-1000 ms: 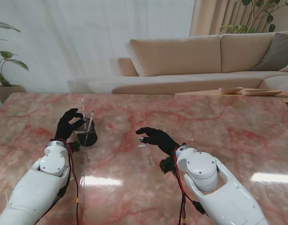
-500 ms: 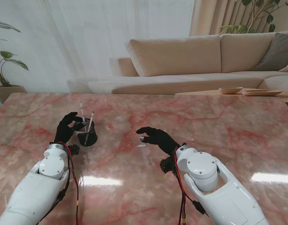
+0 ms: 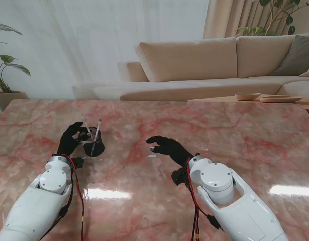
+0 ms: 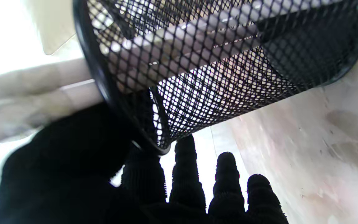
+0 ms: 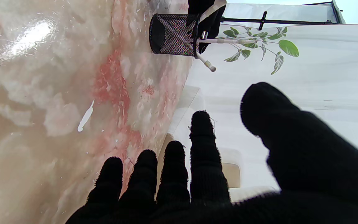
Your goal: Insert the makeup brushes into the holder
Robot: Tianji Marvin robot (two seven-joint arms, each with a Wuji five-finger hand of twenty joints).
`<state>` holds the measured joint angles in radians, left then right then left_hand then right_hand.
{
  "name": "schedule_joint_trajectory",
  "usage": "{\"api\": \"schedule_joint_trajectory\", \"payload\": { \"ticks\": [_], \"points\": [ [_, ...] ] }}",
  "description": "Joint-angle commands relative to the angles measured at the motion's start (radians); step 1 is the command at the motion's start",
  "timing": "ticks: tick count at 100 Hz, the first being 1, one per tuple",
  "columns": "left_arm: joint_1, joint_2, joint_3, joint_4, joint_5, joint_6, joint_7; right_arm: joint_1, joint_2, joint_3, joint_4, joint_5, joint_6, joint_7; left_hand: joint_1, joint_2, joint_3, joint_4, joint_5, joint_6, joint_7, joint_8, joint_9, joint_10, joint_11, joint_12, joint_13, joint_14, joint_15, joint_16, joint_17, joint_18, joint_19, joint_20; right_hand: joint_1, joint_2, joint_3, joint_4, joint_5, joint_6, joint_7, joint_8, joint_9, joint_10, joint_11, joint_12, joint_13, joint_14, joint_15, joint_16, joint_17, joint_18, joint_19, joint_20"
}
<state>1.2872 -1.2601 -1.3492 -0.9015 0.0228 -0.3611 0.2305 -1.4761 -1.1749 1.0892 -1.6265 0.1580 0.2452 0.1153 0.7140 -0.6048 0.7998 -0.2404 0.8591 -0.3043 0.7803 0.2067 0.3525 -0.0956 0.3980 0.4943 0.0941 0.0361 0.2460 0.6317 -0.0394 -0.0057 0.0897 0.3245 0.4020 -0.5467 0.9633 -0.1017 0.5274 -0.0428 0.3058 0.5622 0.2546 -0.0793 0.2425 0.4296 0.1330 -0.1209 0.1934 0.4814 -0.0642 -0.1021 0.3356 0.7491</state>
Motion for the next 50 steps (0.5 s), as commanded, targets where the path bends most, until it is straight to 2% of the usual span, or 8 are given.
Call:
{"api": "schedule_joint_trajectory", "payload": {
  "ticks": [1, 30, 50],
  "points": [
    [0.007, 0.002, 0.0, 0.0, 0.004, 0.004, -0.001, -0.004, -0.004, -0.002, 0.007, 0.007, 0.001, 0.013, 0.02, -0.001, 0.025, 0.032, -0.009, -0.082, 0.003, 0.002, -0.007, -0.023, -0.019, -0.01, -0.024, -0.038, -0.018, -0.008, 0.005, -0.016, -0.041, -0.013, -0.048, 0.005, 0.016, 0.035, -0.023, -0.018, -0.01, -0.007, -0.02, -0.004, 0.0, 0.011, -0.023, -0.018, 0.004, 0.02, -0.008, -0.049, 0.011, 0.006],
    [0.015, 0.009, -0.007, -0.008, 0.021, 0.006, -0.008, -0.003, -0.005, -0.004, 0.012, 0.01, -0.002, 0.012, -0.039, -0.066, 0.012, 0.016, -0.022, -0.068, -0.016, 0.007, -0.011, -0.015, -0.022, -0.014, -0.024, -0.034, -0.021, -0.009, 0.005, -0.012, -0.045, -0.021, -0.048, 0.006, 0.016, 0.035, -0.021, -0.02, -0.009, -0.007, -0.019, -0.004, -0.001, 0.011, -0.023, -0.017, 0.003, 0.021, -0.008, -0.049, 0.011, 0.005],
    [0.027, 0.018, -0.022, -0.03, 0.031, 0.013, -0.021, 0.001, -0.006, -0.008, 0.017, 0.017, -0.008, 0.015, -0.071, -0.047, 0.019, 0.007, -0.025, -0.058, -0.025, 0.011, -0.016, -0.013, -0.022, -0.016, -0.025, -0.036, -0.022, -0.009, 0.006, -0.013, -0.048, -0.026, -0.052, 0.008, 0.017, 0.035, -0.016, -0.021, -0.007, -0.006, -0.02, -0.004, -0.001, 0.011, -0.024, -0.017, 0.002, 0.02, -0.008, -0.049, 0.011, 0.005]
  ]
}}
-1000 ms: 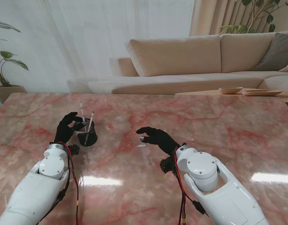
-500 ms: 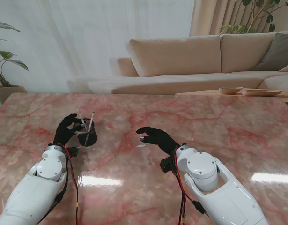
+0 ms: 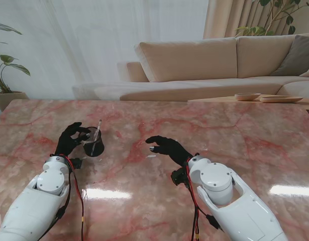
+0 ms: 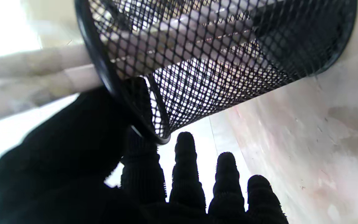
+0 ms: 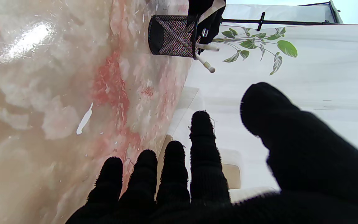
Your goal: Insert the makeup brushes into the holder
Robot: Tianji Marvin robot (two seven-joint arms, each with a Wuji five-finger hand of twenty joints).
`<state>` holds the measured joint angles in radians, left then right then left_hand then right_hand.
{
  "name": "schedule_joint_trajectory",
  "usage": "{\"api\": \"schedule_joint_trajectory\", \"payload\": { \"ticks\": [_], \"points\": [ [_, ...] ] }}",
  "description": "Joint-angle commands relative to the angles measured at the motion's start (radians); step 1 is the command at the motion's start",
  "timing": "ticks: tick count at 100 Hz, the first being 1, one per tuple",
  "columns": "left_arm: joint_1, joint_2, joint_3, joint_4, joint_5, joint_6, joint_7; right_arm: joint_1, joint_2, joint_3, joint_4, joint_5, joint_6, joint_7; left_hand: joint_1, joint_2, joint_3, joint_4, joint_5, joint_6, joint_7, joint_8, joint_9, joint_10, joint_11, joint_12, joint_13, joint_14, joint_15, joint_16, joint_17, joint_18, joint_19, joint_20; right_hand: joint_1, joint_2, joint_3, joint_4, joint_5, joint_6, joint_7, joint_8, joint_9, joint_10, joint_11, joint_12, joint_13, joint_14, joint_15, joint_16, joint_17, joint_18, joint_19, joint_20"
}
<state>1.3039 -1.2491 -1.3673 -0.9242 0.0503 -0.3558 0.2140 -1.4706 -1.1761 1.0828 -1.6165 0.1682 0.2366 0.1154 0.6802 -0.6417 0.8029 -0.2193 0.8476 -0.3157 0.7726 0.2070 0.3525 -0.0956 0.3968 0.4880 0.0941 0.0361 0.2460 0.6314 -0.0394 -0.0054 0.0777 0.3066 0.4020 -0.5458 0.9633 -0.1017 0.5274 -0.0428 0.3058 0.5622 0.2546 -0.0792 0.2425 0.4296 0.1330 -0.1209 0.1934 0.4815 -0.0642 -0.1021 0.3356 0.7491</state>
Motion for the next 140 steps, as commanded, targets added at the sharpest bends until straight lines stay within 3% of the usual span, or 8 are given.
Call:
{"api": "schedule_joint_trajectory", "payload": {
  "ticks": [1, 31, 65, 76, 90, 104, 117, 140],
  "points": [
    [0.011, 0.007, -0.005, -0.009, 0.004, 0.008, -0.005, -0.005, -0.004, -0.002, 0.007, 0.007, 0.001, 0.014, -0.038, -0.008, 0.016, -0.015, -0.013, -0.047, -0.017, 0.011, -0.016, -0.012, -0.021, -0.009, -0.025, -0.037, -0.021, -0.008, 0.006, -0.013, -0.036, -0.008, -0.051, 0.007, 0.017, 0.035, -0.016, -0.021, -0.007, -0.006, -0.02, -0.004, -0.001, 0.011, -0.024, -0.017, 0.002, 0.02, -0.008, -0.049, 0.011, 0.005],
    [0.031, 0.013, -0.028, -0.044, 0.007, 0.01, -0.012, -0.008, -0.006, 0.0, 0.007, 0.011, -0.002, 0.01, -0.057, 0.039, 0.015, -0.014, -0.027, -0.032, -0.04, 0.01, -0.021, -0.007, -0.024, -0.014, -0.022, -0.035, -0.017, -0.005, 0.01, -0.009, -0.026, -0.004, -0.052, 0.007, 0.019, 0.035, -0.019, -0.02, -0.008, -0.007, -0.022, -0.003, -0.002, 0.011, -0.023, -0.016, 0.003, 0.021, -0.008, -0.049, 0.011, 0.004],
    [0.078, 0.026, -0.065, -0.16, -0.01, 0.026, -0.037, -0.019, -0.002, 0.015, -0.009, 0.0, -0.018, 0.007, -0.191, 0.171, -0.062, -0.005, -0.053, 0.054, -0.209, 0.056, -0.002, -0.014, -0.056, -0.114, -0.01, -0.044, -0.037, -0.068, -0.004, -0.021, 0.019, 0.106, -0.051, 0.007, 0.017, 0.035, -0.03, -0.021, -0.013, -0.009, -0.028, -0.004, -0.005, 0.01, -0.026, -0.016, -0.004, 0.018, -0.008, -0.048, 0.006, 0.0],
    [0.104, 0.033, -0.082, -0.223, -0.015, 0.034, -0.05, -0.029, 0.001, 0.024, -0.023, -0.011, -0.028, 0.006, -0.283, 0.254, -0.096, 0.079, -0.072, 0.104, -0.285, 0.068, 0.0, -0.016, -0.07, -0.128, -0.003, -0.046, -0.059, -0.09, -0.001, -0.033, 0.012, 0.103, -0.053, 0.008, 0.014, 0.035, -0.033, -0.022, -0.015, -0.009, -0.03, -0.004, -0.006, 0.009, -0.029, -0.015, -0.01, 0.017, -0.008, -0.048, 0.002, -0.004],
    [0.149, 0.056, -0.102, -0.322, 0.043, 0.035, -0.085, -0.044, 0.007, 0.041, -0.047, -0.032, -0.04, 0.007, -0.234, 0.28, -0.335, 0.096, -0.113, 0.155, -0.348, 0.069, 0.008, -0.011, -0.103, -0.154, 0.017, -0.055, -0.104, -0.14, 0.008, -0.06, -0.008, 0.057, -0.055, 0.01, 0.008, 0.035, -0.039, -0.019, -0.018, -0.01, -0.031, -0.005, -0.01, 0.007, -0.031, -0.013, -0.03, 0.008, -0.003, -0.046, -0.017, -0.025],
    [0.199, 0.085, -0.123, -0.436, 0.103, 0.053, -0.156, -0.065, 0.014, 0.064, -0.076, -0.061, -0.056, 0.009, -0.143, 0.339, -0.628, 0.158, -0.182, 0.195, -0.432, 0.033, -0.016, 0.003, -0.15, -0.206, 0.007, -0.073, -0.145, -0.211, 0.016, -0.073, -0.032, -0.018, -0.06, 0.019, -0.016, 0.037, -0.052, -0.018, -0.025, -0.011, -0.033, -0.005, -0.019, 0.001, -0.032, -0.012, -0.056, -0.007, 0.004, -0.045, -0.044, -0.058],
    [0.24, 0.11, -0.134, -0.536, 0.151, 0.077, -0.224, -0.088, 0.022, 0.089, -0.105, -0.092, -0.076, 0.014, -0.114, 0.381, -0.769, 0.189, -0.255, 0.228, -0.495, 0.003, -0.039, 0.016, -0.179, -0.245, 0.005, -0.088, -0.165, -0.253, 0.019, -0.081, -0.037, -0.039, -0.073, 0.03, -0.035, 0.039, -0.065, -0.017, -0.032, -0.012, -0.034, -0.006, -0.028, -0.006, -0.037, -0.011, -0.071, -0.018, 0.006, -0.043, -0.055, -0.073],
    [0.316, 0.147, -0.148, -0.722, 0.196, 0.12, -0.36, -0.13, 0.04, 0.144, -0.154, -0.171, -0.117, 0.031, -0.165, 0.421, -0.809, 0.215, -0.369, 0.322, -0.618, -0.061, -0.088, 0.033, -0.203, -0.28, 0.007, -0.1, -0.188, -0.288, 0.022, -0.122, 0.013, 0.017, -0.11, 0.062, -0.106, 0.051, -0.122, 0.002, -0.079, -0.03, -0.03, -0.008, -0.074, -0.049, -0.036, -0.007, -0.106, -0.059, 0.012, -0.036, -0.077, -0.113]
  ]
}}
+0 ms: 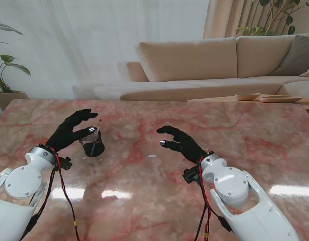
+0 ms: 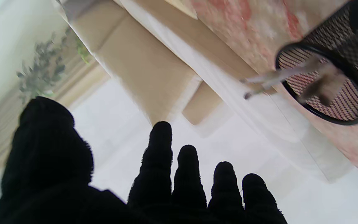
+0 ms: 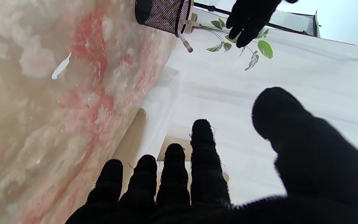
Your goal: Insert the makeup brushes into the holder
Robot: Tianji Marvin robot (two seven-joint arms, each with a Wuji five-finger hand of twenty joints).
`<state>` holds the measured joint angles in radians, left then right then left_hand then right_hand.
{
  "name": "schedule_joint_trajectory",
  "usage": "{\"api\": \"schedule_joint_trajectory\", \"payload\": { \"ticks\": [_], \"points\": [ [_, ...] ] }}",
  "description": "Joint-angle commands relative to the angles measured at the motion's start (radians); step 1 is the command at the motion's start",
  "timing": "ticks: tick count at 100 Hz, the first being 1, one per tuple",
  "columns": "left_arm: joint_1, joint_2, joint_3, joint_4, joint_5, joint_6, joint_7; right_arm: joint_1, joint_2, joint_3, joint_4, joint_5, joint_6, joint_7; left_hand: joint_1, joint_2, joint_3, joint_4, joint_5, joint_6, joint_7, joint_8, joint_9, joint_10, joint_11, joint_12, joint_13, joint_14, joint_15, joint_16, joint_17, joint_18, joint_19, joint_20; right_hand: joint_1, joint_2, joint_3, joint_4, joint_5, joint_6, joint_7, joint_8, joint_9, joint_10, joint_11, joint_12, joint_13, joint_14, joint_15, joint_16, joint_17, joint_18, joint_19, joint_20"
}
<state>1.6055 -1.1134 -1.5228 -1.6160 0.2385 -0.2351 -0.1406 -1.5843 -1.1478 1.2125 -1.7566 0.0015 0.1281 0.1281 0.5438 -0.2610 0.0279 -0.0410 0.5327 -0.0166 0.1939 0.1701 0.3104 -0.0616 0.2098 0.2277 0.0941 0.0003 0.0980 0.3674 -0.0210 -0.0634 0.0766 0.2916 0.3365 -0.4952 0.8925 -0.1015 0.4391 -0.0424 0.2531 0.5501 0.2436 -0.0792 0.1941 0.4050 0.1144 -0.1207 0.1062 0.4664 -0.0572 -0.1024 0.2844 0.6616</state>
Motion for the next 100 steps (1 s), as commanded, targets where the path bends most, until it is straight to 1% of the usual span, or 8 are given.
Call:
{"api": "schedule_joint_trajectory", "payload": {
  "ticks": [1, 26, 36, 54, 71, 83, 88, 100],
  "points": [
    [0.017, 0.012, 0.008, -0.036, 0.009, 0.0, -0.01, -0.018, 0.013, 0.017, -0.016, -0.008, -0.011, 0.02, -0.03, 0.041, -0.034, 0.037, -0.056, 0.026, -0.042, -0.025, -0.047, -0.001, -0.017, -0.02, 0.006, -0.064, -0.04, -0.024, 0.005, -0.065, 0.016, 0.035, -0.047, 0.012, -0.037, 0.051, -0.035, 0.001, -0.028, -0.018, -0.019, -0.009, -0.026, -0.025, -0.017, -0.007, -0.019, -0.045, 0.005, -0.035, -0.026, -0.026],
    [0.055, 0.03, 0.047, -0.142, 0.027, 0.016, -0.073, -0.059, 0.039, 0.085, -0.046, -0.165, -0.107, 0.05, -0.104, 0.09, -0.03, 0.07, -0.074, 0.084, -0.075, -0.047, -0.066, 0.023, -0.014, -0.033, 0.025, -0.051, -0.034, -0.043, 0.032, -0.081, 0.155, 0.057, -0.222, 0.097, -0.15, 0.093, -0.13, 0.021, -0.15, -0.081, 0.004, -0.023, -0.078, -0.081, 0.027, 0.005, -0.041, -0.1, 0.009, -0.027, -0.036, -0.061],
    [0.059, 0.031, 0.082, -0.153, 0.029, 0.019, -0.078, -0.074, 0.043, 0.104, -0.045, -0.259, -0.153, 0.022, -0.123, 0.11, -0.031, 0.075, -0.068, 0.093, -0.068, -0.044, -0.062, 0.032, -0.014, -0.035, 0.034, -0.046, -0.033, -0.051, 0.032, -0.082, 0.221, 0.041, -0.342, 0.193, -0.163, 0.108, -0.13, 0.05, -0.195, -0.109, 0.072, -0.002, -0.126, -0.163, 0.127, 0.024, -0.06, -0.171, 0.007, -0.05, 0.054, 0.007],
    [0.056, 0.024, 0.15, -0.139, 0.046, 0.014, -0.035, -0.102, 0.045, 0.13, -0.029, -0.47, -0.239, -0.067, -0.14, 0.132, -0.032, 0.08, -0.065, 0.092, -0.061, -0.04, -0.059, 0.033, -0.016, -0.036, 0.045, -0.041, -0.025, -0.057, 0.03, -0.081, 0.299, 0.001, -0.482, 0.293, -0.186, 0.173, -0.075, 0.071, -0.201, -0.171, 0.142, 0.027, -0.137, -0.276, 0.188, 0.006, -0.077, -0.285, 0.123, -0.078, 0.013, -0.131],
    [0.054, 0.015, 0.201, -0.123, 0.059, 0.005, 0.016, -0.11, 0.041, 0.137, 0.014, -0.615, -0.318, -0.178, -0.153, 0.15, -0.033, 0.081, -0.058, 0.087, -0.056, -0.037, -0.05, 0.032, -0.017, -0.037, 0.054, -0.039, -0.019, -0.059, 0.027, -0.072, 0.369, -0.007, -0.59, 0.342, -0.175, 0.194, -0.028, 0.072, -0.163, -0.226, 0.199, 0.046, -0.122, -0.311, 0.263, 0.018, -0.059, -0.323, 0.244, -0.059, 0.037, -0.282],
    [0.049, 0.007, 0.239, -0.102, 0.092, -0.017, 0.069, -0.11, 0.038, 0.134, 0.037, -0.638, -0.342, -0.209, -0.16, 0.162, -0.033, 0.081, -0.06, 0.083, -0.058, -0.038, -0.048, 0.029, -0.016, -0.037, 0.058, -0.041, -0.018, -0.059, 0.024, -0.077, 0.38, -0.008, -0.632, 0.392, -0.195, 0.184, -0.024, 0.072, -0.159, -0.235, 0.217, 0.054, -0.133, -0.318, 0.281, 0.031, -0.053, -0.328, 0.276, -0.043, 0.068, -0.301],
    [0.048, 0.004, 0.251, -0.097, 0.098, -0.02, 0.085, -0.111, 0.036, 0.131, 0.042, -0.626, -0.342, -0.213, -0.16, 0.165, -0.033, 0.081, -0.061, 0.081, -0.06, -0.039, -0.048, 0.027, -0.016, -0.036, 0.056, -0.044, -0.018, -0.059, 0.023, -0.078, 0.383, -0.009, -0.621, 0.399, -0.202, 0.178, -0.027, 0.071, -0.147, -0.262, 0.219, 0.055, -0.141, -0.319, 0.279, 0.038, -0.048, -0.337, 0.26, -0.039, 0.138, -0.374],
    [0.044, -0.001, 0.266, -0.088, 0.088, -0.018, 0.099, -0.114, 0.036, 0.127, 0.049, -0.619, -0.338, -0.214, -0.156, 0.163, -0.032, 0.081, -0.051, 0.079, -0.058, -0.039, -0.044, 0.025, -0.014, -0.035, 0.055, -0.051, -0.018, -0.06, 0.018, -0.081, 0.381, -0.017, -0.59, 0.4, -0.216, 0.173, -0.034, 0.064, -0.138, -0.26, 0.208, 0.055, -0.141, -0.319, 0.266, 0.042, -0.047, -0.332, 0.247, -0.03, 0.155, -0.385]
  ]
}}
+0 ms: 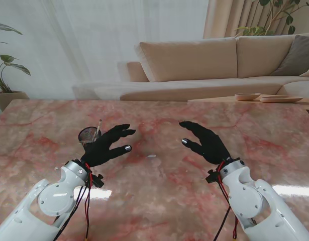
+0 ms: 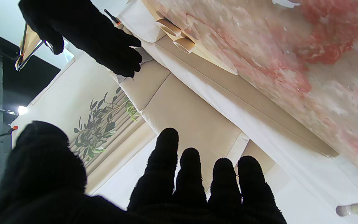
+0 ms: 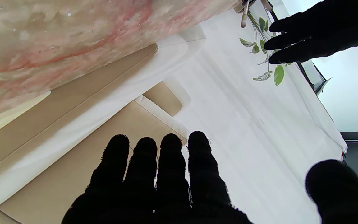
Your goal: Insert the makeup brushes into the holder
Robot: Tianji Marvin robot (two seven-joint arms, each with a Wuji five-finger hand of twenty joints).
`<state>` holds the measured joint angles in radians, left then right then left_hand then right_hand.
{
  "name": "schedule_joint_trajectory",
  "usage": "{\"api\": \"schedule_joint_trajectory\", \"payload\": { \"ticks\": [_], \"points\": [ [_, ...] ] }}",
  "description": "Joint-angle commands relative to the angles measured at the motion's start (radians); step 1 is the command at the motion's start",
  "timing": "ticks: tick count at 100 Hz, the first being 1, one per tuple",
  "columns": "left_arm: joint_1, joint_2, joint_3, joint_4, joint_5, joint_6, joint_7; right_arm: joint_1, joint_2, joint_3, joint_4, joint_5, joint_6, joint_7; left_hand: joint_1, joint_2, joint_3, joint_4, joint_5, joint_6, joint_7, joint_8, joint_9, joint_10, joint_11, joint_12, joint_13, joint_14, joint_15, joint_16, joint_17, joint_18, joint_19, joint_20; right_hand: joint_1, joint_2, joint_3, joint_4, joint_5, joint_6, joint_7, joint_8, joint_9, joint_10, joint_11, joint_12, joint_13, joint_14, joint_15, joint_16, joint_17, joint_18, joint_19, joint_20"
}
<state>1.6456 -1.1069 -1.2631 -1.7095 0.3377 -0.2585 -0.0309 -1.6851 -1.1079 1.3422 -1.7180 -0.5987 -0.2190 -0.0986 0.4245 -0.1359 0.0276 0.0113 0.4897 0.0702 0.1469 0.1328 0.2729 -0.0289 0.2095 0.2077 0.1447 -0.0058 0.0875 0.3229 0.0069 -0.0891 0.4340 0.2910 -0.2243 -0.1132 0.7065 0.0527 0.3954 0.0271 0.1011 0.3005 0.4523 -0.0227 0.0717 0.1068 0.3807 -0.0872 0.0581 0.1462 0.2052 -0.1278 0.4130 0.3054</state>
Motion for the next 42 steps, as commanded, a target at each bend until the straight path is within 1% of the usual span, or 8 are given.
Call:
{"api": "schedule_joint_trajectory", "payload": {
  "ticks": [1, 28, 42],
  "points": [
    [0.004, -0.007, 0.006, 0.006, -0.012, 0.006, -0.012, -0.014, -0.004, -0.003, 0.011, -0.019, 0.009, 0.012, -0.037, 0.038, -0.032, 0.029, -0.008, -0.009, -0.011, -0.002, -0.007, -0.008, -0.014, -0.015, 0.004, -0.045, -0.008, -0.015, -0.01, -0.056, 0.022, -0.017, -0.028, 0.018, -0.03, 0.019, 0.009, -0.006, 0.015, -0.01, -0.001, -0.002, -0.018, -0.021, -0.001, 0.009, 0.001, -0.012, -0.016, -0.005, 0.027, -0.029],
    [0.003, -0.005, 0.003, -0.001, -0.018, 0.009, -0.023, -0.023, -0.005, 0.003, 0.003, -0.025, 0.007, 0.005, -0.032, 0.038, -0.032, 0.028, -0.002, -0.005, -0.006, 0.001, -0.004, -0.005, -0.013, -0.015, 0.006, -0.046, -0.009, -0.015, -0.007, -0.056, 0.015, -0.031, 0.004, 0.014, -0.034, 0.022, 0.01, -0.008, 0.024, -0.004, -0.009, -0.007, -0.009, -0.015, -0.013, 0.011, -0.003, -0.009, -0.028, -0.001, 0.035, -0.033],
    [0.001, -0.006, 0.005, 0.001, -0.021, 0.007, -0.02, -0.026, -0.004, 0.006, -0.003, -0.023, 0.008, 0.013, -0.031, 0.038, -0.033, 0.027, 0.005, -0.005, -0.001, 0.004, 0.001, -0.004, -0.011, -0.014, 0.008, -0.047, -0.008, -0.014, -0.007, -0.056, 0.016, -0.034, 0.01, 0.019, -0.042, 0.02, 0.005, -0.009, 0.026, 0.0, -0.017, -0.008, -0.005, -0.014, -0.019, 0.008, -0.004, -0.007, -0.038, -0.003, 0.034, -0.036]
  ]
}}
